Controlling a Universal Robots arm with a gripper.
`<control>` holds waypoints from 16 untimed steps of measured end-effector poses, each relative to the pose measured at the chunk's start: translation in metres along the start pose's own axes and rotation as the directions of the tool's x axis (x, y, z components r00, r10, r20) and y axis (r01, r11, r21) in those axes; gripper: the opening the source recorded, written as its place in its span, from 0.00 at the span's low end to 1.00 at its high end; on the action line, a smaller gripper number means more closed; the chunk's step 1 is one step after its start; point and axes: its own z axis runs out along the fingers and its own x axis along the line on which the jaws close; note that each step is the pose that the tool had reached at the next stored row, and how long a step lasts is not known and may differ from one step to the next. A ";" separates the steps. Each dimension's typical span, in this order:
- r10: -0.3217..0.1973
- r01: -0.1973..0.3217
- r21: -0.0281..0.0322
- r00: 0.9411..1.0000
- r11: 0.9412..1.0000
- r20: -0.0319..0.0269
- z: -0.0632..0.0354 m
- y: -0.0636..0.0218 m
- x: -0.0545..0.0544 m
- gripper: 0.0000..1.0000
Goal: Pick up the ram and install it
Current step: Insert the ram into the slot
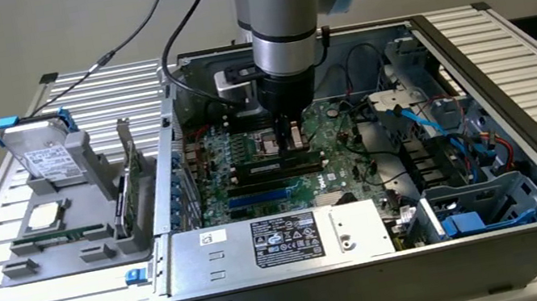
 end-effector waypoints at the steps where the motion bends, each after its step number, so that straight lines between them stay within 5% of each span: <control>1: 0.001 -0.001 0.000 1.000 1.000 0.000 0.0000 0.0000 0.000 0.14; 16: 0.007 -0.007 0.000 1.000 1.000 0.000 0.0021 -0.0005 0.001 0.14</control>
